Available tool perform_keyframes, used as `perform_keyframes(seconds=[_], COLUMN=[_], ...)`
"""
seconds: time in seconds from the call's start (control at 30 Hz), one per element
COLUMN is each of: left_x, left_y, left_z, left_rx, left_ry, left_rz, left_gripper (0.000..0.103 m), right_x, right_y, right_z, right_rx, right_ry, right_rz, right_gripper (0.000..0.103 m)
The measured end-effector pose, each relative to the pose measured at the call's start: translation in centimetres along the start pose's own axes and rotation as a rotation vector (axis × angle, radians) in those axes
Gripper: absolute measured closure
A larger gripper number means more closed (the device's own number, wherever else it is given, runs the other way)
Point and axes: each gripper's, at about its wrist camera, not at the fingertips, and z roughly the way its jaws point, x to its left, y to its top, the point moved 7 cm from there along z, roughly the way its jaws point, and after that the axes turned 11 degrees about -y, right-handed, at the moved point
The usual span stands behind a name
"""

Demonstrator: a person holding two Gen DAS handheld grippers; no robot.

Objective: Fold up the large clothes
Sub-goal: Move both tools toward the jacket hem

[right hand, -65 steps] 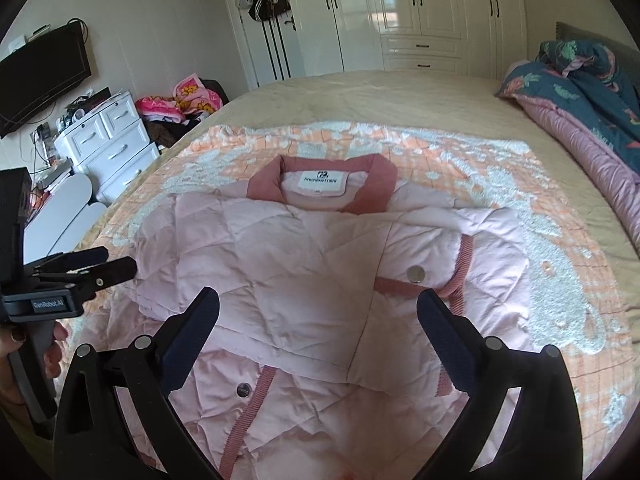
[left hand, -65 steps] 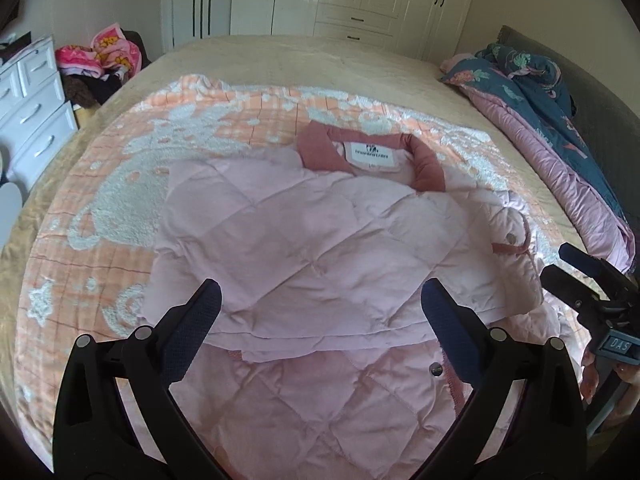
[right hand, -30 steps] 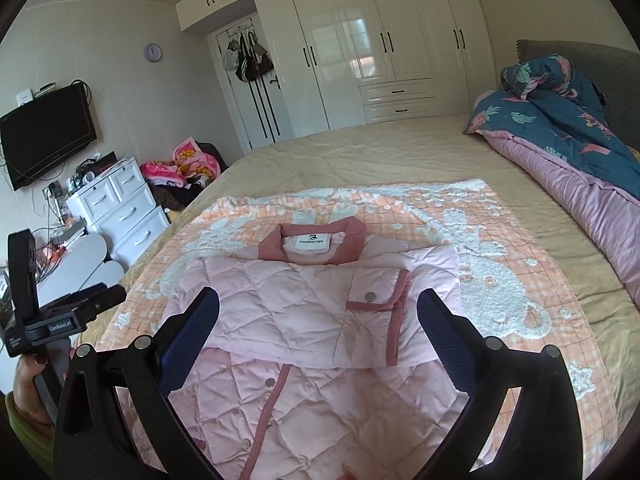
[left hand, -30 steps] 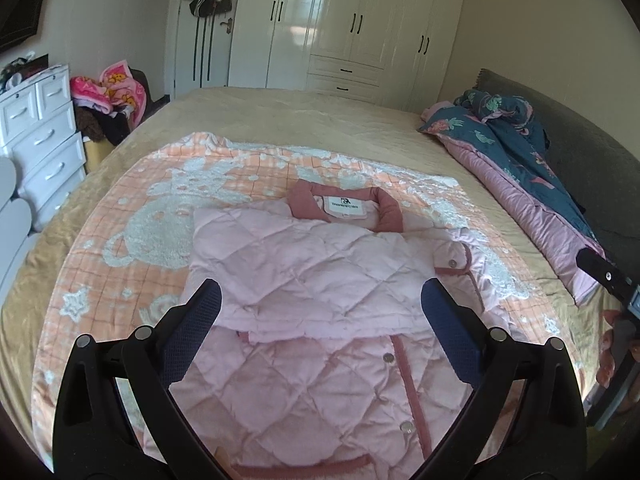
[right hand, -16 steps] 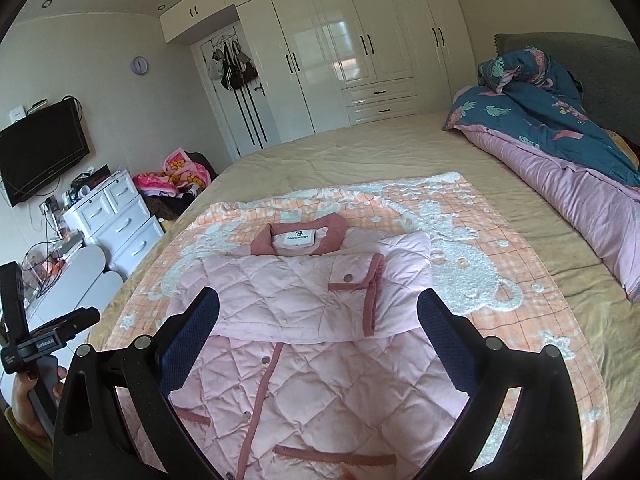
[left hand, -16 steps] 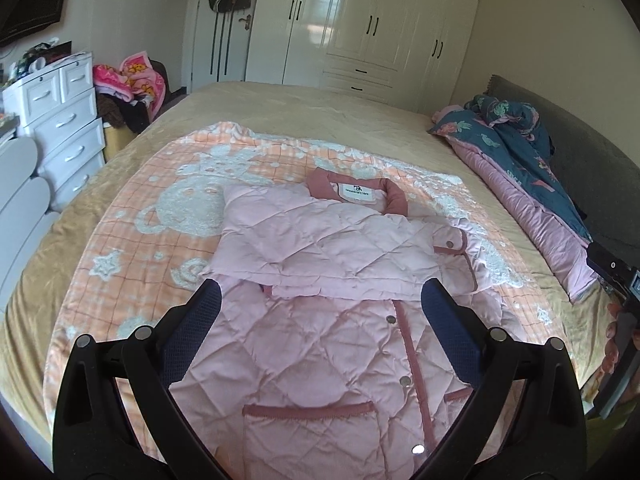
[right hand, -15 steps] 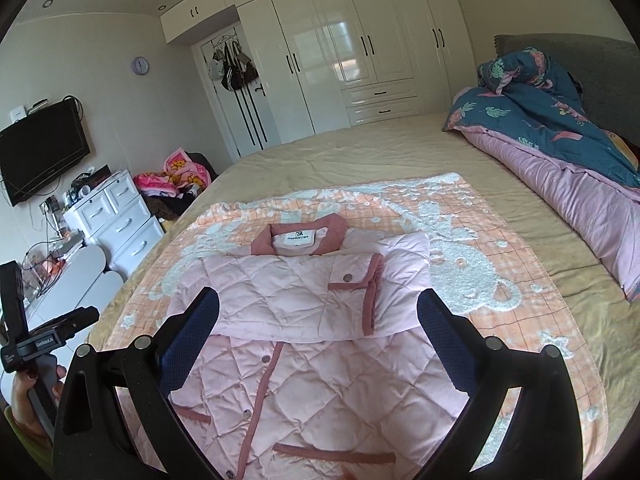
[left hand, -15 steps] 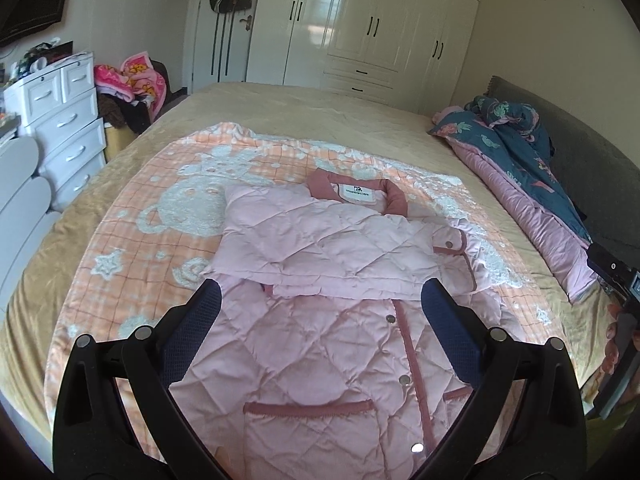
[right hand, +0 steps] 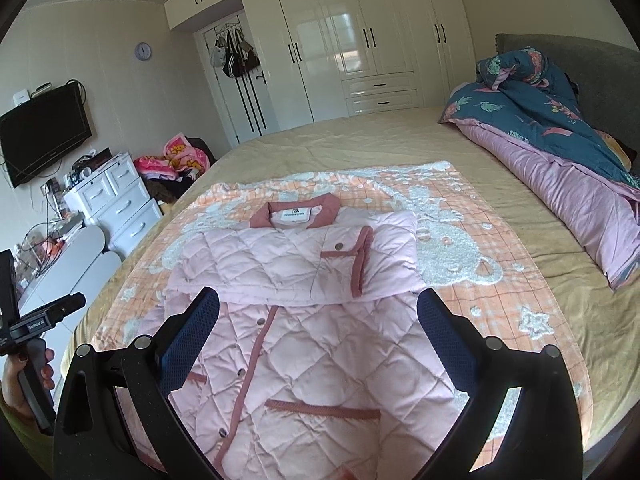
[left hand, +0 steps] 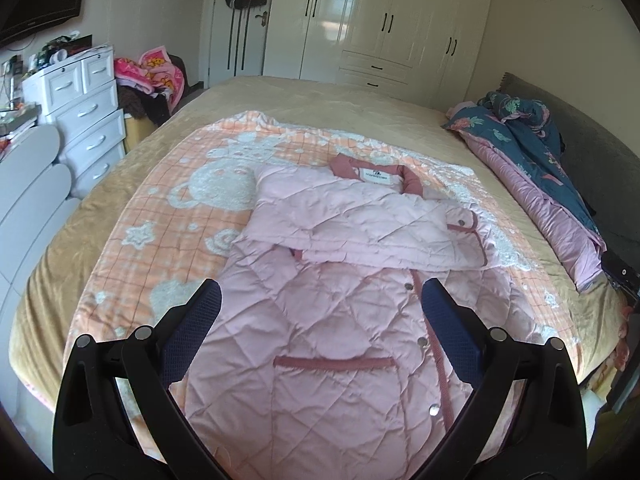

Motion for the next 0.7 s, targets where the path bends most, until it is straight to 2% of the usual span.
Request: perform_keyframes(seconds=[0.7], left_x=[2.9], left_y=[-6.6], left_z=[-1.2], left_rx=[0.087], left_ry=[0.078], left_rz=[0.001], left_gripper=[0.009], right_x=[-2.7], right_y=[-6.2], right_z=[-1.0], right_rx=[0.095], right_ry=[-0.004], right_rz=[0.002], right_gripper=[0.004])
